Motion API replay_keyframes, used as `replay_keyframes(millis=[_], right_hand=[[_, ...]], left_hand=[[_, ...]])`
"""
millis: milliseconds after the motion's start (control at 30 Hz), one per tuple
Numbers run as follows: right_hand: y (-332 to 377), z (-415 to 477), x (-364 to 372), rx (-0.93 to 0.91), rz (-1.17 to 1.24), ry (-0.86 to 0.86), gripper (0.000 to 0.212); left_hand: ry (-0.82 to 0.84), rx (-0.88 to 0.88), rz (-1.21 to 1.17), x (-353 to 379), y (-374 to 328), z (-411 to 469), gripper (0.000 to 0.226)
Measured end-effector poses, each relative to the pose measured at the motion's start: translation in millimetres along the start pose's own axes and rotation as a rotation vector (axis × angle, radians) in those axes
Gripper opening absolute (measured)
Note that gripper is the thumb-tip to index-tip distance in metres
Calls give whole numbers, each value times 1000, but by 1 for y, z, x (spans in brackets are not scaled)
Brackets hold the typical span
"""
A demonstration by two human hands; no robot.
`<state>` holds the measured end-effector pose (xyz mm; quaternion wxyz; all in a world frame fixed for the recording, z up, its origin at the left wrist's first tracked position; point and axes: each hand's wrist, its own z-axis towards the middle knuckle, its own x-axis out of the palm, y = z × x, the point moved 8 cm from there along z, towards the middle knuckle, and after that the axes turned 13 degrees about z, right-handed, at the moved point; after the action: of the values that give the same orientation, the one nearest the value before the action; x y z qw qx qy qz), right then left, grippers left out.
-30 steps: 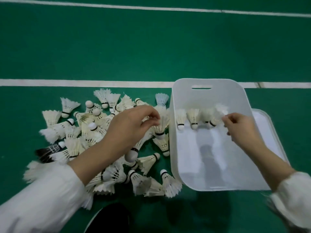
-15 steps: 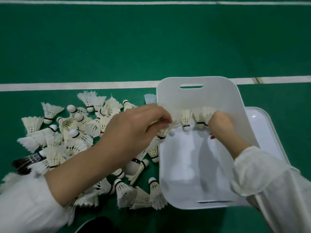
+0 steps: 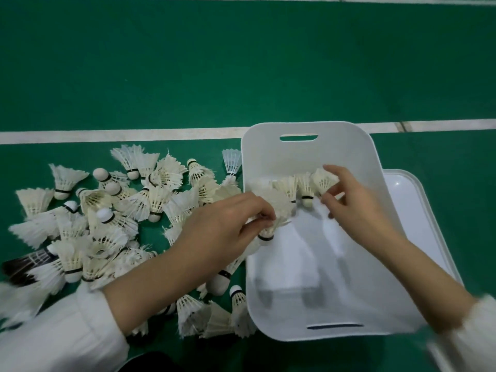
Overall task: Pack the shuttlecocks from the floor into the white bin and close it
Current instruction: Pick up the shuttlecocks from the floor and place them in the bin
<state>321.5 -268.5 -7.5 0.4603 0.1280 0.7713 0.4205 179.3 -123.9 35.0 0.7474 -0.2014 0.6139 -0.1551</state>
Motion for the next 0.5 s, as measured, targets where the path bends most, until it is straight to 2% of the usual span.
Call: replay_keyframes(millis=[33,100,167,200,267,333,400,500], right_hand=[[23,-21,4,-71,121,86,44],[50,-55,25,-74,302,314,42],[55,-67,45,-78,216,424,31],[53,-66,52,-89,168,407,21],[51,-56,56,-78,221,318,5],[49,-45,51,-78,296,209,15],[43,-35,38,-60,313,94,11],[10,-18,30,81,139,18,13]], left_hand=[[-3,5,-6,0,0,-1,15],[-7,20,-8,-1,0,-1,15],[-5,30,-12,-1,2,-1,17],[-1,32,-12,0,2,-3,20],[9,25,-8,-1,0,-7,22],[13,-19,-5,-7,-1,-12,28],[8,-130,-34,-14,7,-20,35],[-19,-256,-76,-28,29,-32,29]])
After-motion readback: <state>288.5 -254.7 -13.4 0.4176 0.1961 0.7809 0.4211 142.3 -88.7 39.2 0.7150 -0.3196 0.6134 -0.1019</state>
